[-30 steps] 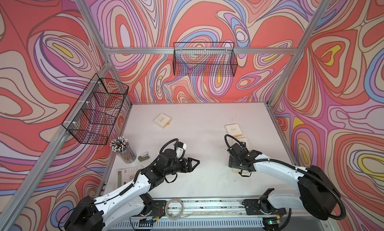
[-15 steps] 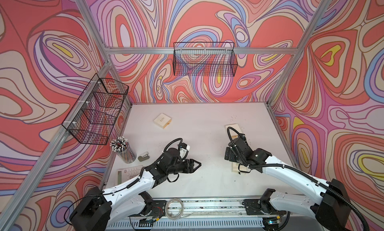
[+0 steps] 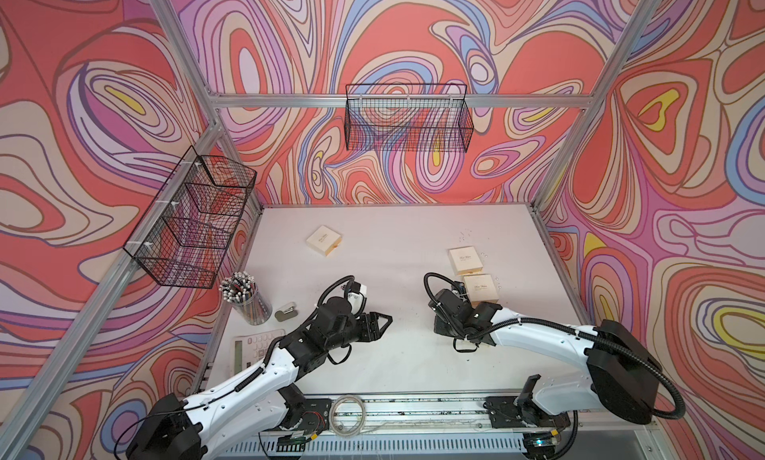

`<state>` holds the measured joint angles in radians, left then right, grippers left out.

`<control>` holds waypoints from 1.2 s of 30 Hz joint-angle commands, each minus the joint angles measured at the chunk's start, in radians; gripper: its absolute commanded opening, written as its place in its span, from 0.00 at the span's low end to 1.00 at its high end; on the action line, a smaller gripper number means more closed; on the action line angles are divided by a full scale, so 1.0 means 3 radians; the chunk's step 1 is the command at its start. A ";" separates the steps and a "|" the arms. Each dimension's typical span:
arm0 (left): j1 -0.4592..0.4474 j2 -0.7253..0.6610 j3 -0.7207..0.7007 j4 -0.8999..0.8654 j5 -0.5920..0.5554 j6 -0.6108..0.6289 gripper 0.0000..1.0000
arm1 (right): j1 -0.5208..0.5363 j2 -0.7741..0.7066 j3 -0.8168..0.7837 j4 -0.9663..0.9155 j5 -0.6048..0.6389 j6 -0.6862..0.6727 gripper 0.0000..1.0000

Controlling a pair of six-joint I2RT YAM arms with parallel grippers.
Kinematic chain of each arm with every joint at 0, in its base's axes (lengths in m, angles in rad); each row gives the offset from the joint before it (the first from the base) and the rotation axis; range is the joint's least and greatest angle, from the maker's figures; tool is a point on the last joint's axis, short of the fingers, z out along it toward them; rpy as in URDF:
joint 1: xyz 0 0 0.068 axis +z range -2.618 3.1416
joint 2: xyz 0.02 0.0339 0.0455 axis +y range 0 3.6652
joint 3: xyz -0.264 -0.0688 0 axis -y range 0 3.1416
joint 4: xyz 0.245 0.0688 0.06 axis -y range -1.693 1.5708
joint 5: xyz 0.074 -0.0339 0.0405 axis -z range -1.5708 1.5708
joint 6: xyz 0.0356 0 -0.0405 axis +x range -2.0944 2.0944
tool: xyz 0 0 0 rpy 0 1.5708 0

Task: Take out the earrings from the drawer-style jewelry box
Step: Move the jewelry box to the center of the board.

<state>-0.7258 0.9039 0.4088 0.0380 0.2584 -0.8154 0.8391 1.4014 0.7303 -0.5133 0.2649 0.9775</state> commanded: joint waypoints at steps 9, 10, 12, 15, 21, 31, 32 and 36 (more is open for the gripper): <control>-0.0004 -0.0012 -0.0059 0.0000 -0.0046 0.0048 0.61 | 0.0003 -0.0102 -0.0170 -0.0187 0.0316 0.0369 0.31; -0.0004 -0.0012 -0.0061 0.0001 -0.0045 0.0054 0.61 | 0.0004 -0.0109 -0.0169 -0.0215 0.0334 0.0371 0.31; -0.0004 -0.0009 -0.0049 -0.0014 -0.0054 0.0064 0.61 | -0.0013 -0.0152 -0.0201 -0.0212 0.0355 0.0385 0.32; -0.0004 -0.0015 -0.0055 -0.0004 -0.0044 0.0046 0.61 | -0.0055 -0.0195 -0.0252 -0.0222 0.0352 0.0392 0.32; -0.0004 -0.0032 -0.0085 0.0015 -0.0065 0.0018 0.61 | -0.0137 -0.0280 -0.0336 -0.0258 0.0338 0.0338 0.33; -0.0004 -0.0012 -0.0075 0.0038 -0.0059 0.0013 0.61 | -0.0383 -0.0551 -0.0555 -0.0314 0.0182 0.0180 0.33; -0.0004 -0.0012 -0.0084 0.0049 -0.0059 0.0013 0.61 | -0.0417 -0.0581 -0.0575 -0.0314 0.0176 0.0157 0.33; -0.0004 0.0024 -0.0080 0.0076 -0.0049 -0.0002 0.61 | -0.0533 -0.0641 -0.0609 -0.0344 0.0129 0.0066 0.33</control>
<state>-0.7258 0.9054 0.3965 0.0418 0.2424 -0.8135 0.6949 1.2259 0.5583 -0.5957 0.3080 1.0145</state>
